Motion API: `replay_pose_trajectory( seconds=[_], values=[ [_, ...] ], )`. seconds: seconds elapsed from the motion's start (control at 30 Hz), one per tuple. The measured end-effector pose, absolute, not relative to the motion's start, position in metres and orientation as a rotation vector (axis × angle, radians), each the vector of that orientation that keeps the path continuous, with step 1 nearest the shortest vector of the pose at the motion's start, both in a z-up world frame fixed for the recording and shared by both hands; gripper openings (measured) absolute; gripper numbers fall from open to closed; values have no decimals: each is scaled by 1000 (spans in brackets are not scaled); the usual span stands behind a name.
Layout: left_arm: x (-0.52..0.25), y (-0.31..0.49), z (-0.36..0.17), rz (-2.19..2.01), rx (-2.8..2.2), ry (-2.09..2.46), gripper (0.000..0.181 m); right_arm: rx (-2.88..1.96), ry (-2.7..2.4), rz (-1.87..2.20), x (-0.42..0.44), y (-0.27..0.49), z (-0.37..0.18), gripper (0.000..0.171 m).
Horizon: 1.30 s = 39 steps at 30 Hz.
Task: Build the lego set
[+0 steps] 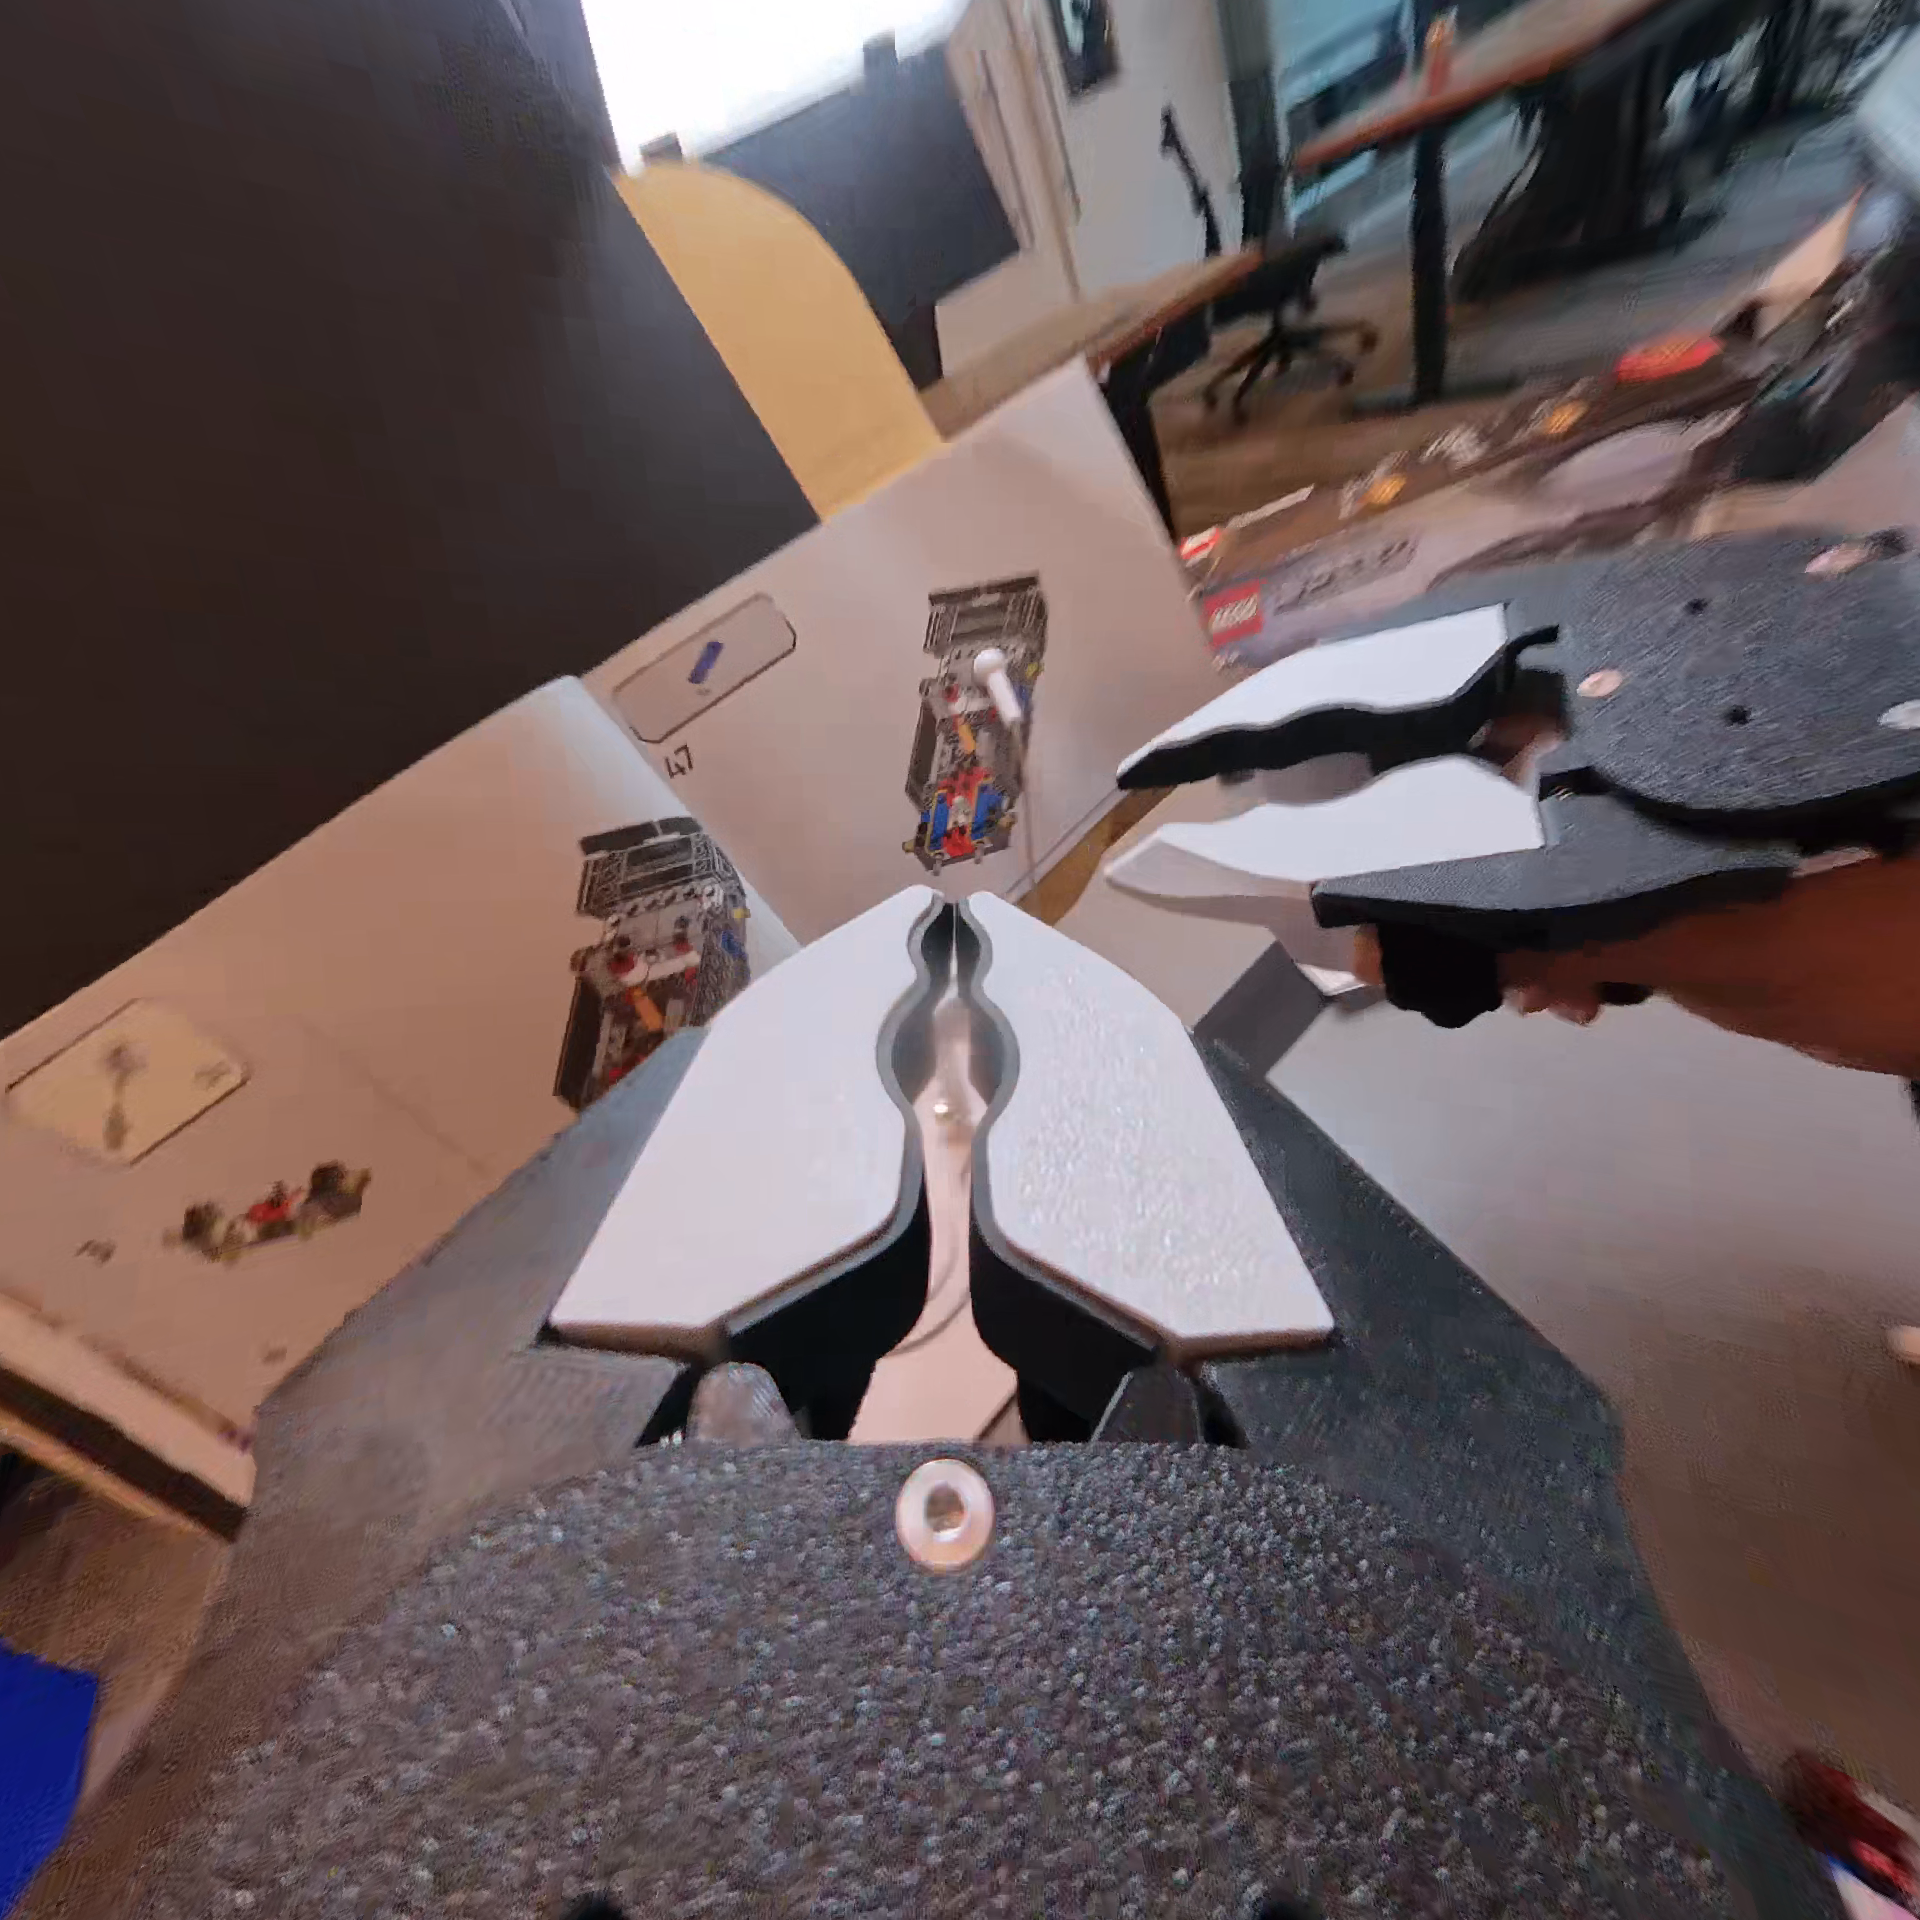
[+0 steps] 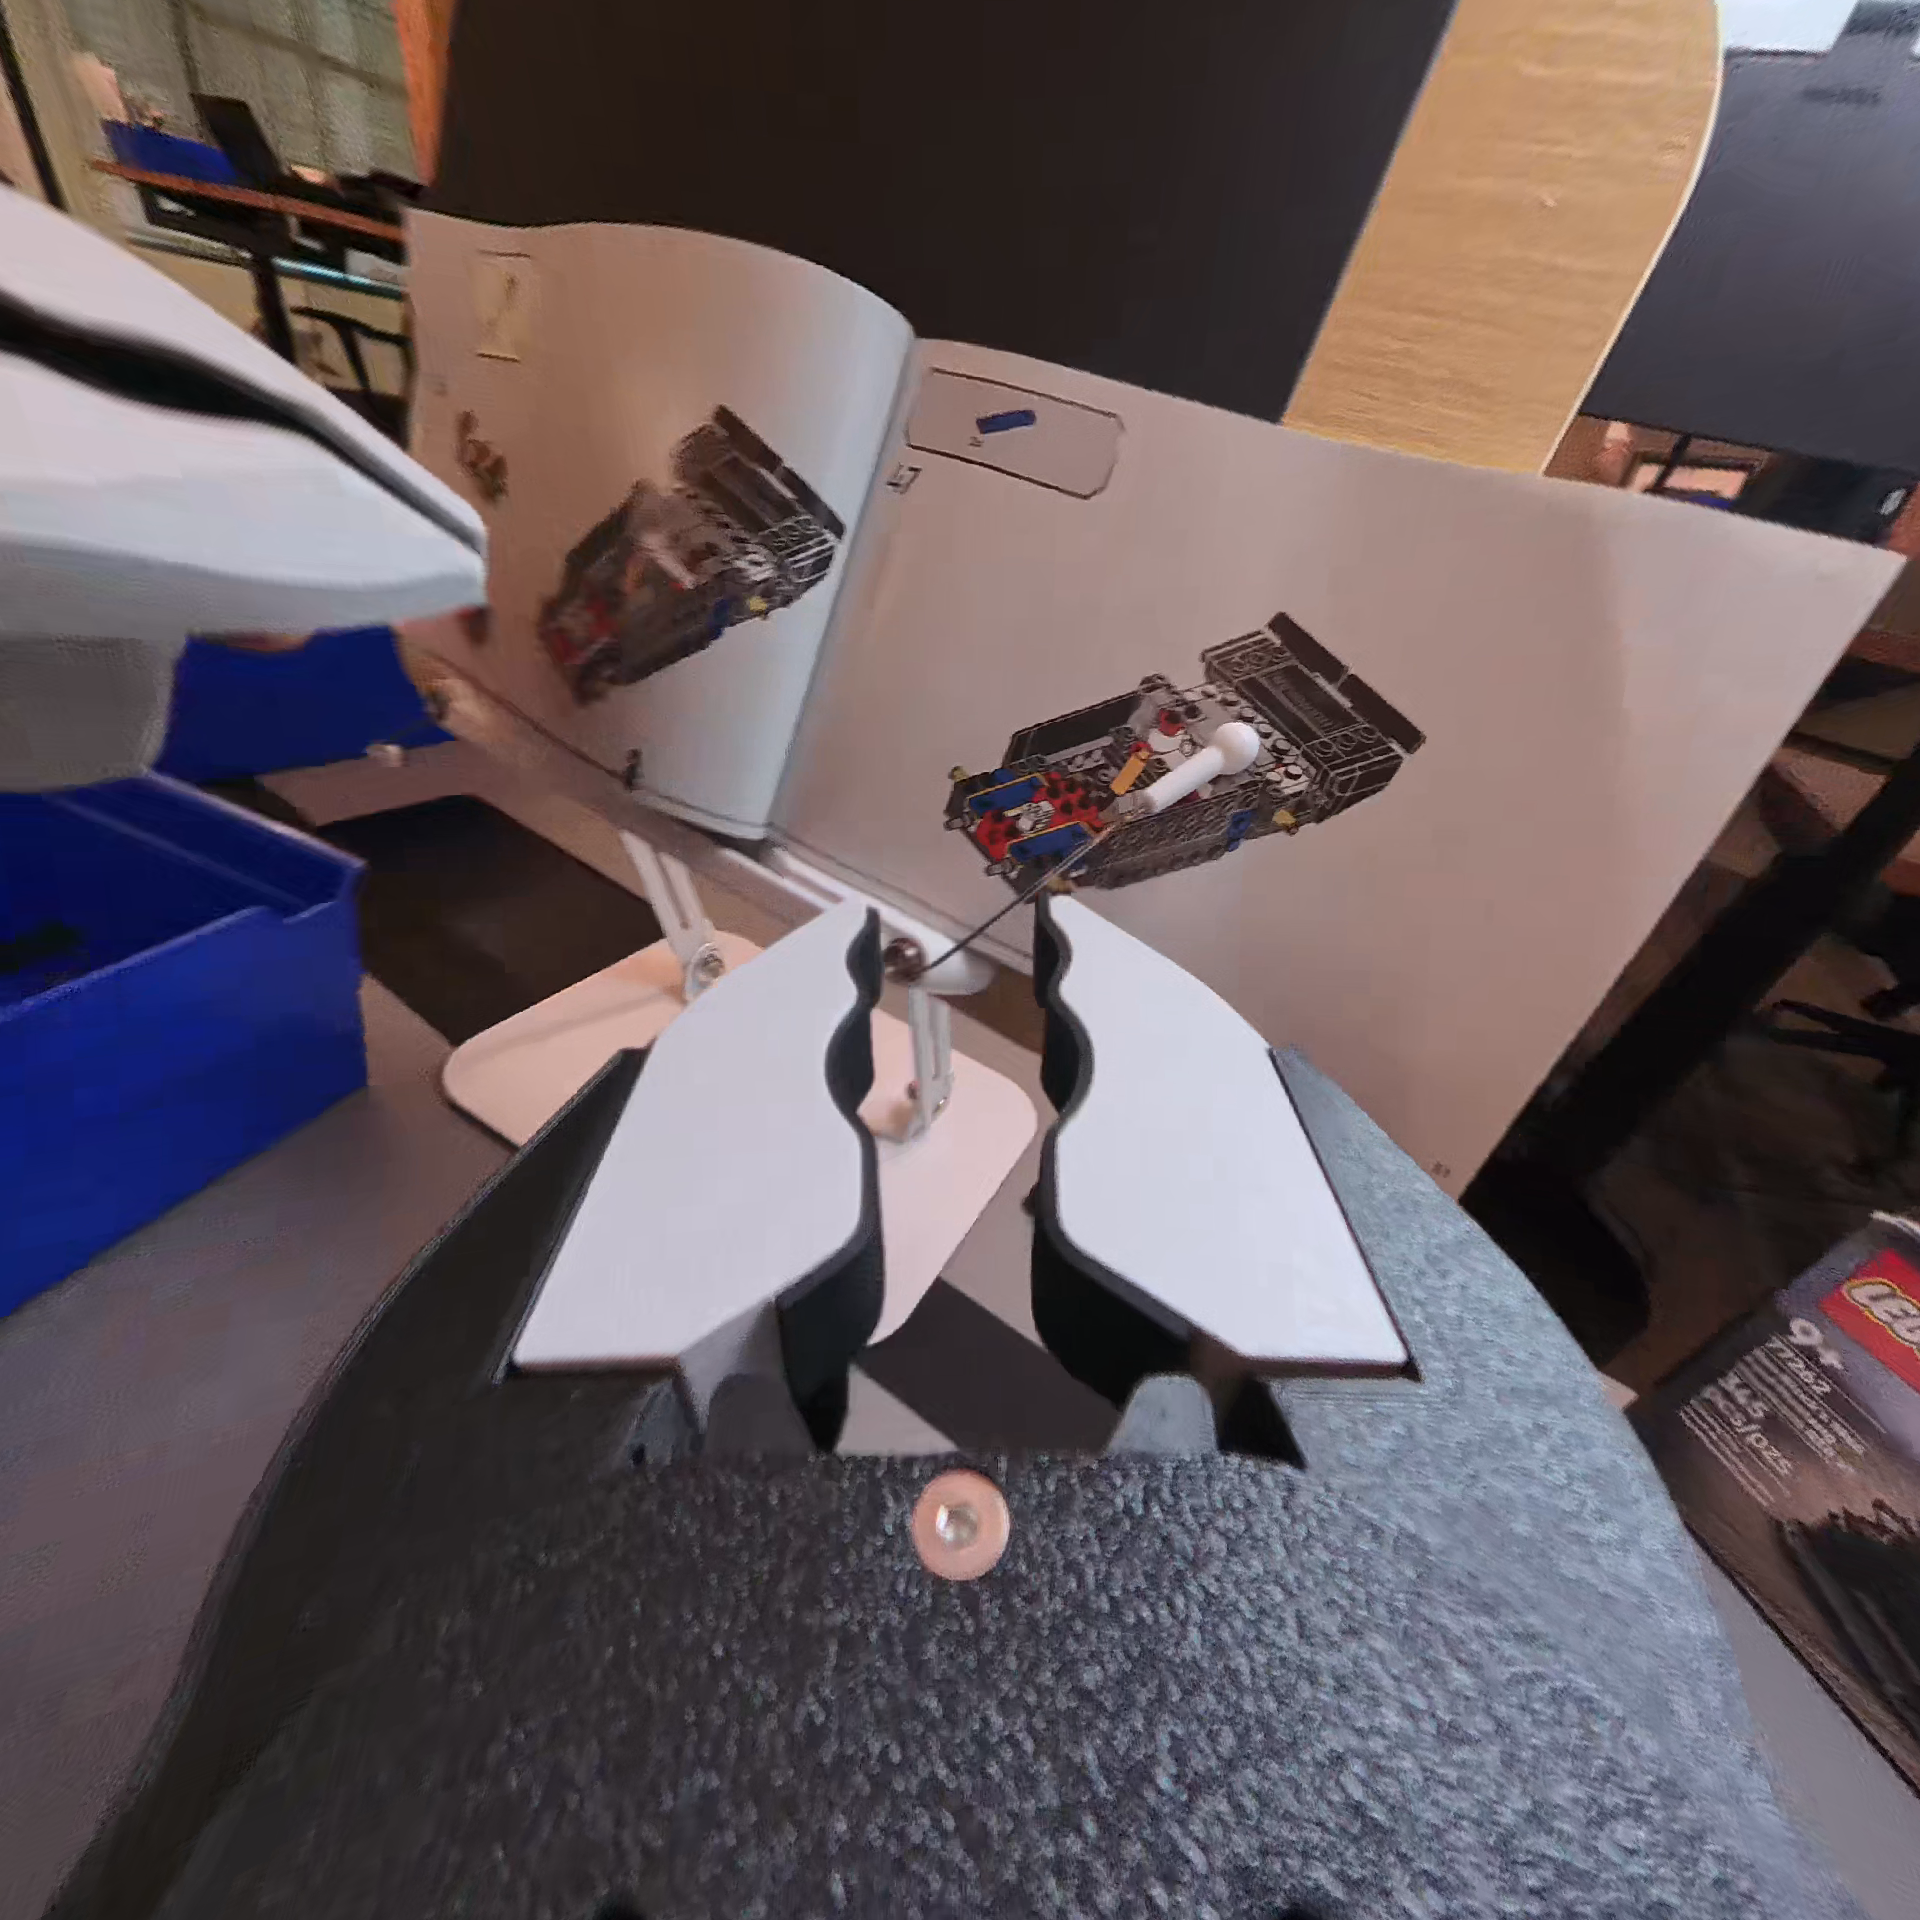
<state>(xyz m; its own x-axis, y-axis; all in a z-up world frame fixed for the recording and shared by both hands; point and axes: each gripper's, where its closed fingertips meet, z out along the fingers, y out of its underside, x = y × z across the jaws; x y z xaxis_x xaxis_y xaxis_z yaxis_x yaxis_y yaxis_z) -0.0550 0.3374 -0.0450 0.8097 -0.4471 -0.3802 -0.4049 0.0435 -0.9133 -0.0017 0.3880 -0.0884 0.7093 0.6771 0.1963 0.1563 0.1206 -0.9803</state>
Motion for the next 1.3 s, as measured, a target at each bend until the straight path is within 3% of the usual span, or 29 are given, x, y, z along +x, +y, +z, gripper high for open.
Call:
replay_pose_trajectory(
  seconds=[0.2,0.37,0.53,0.73,1.3],
  values=[
    [-68,212,-29,-251,-1414,668,0,-1418,-1025,516,6,276,-107,38],
    [-60,126,-98,-364,-1512,845,0,-1538,-1405,648,21,162,-167,29],
    [-43,81,-183,-466,-1651,1058,18,-1578,-1696,679,30,79,-223,27],
    [-22,68,-241,-468,-1734,1225,36,-1464,-1805,462,12,56,-254,27],
    [-18,58,-276,-333,-1774,1373,23,-1466,-2032,222,4,60,-279,14]
  ],
)
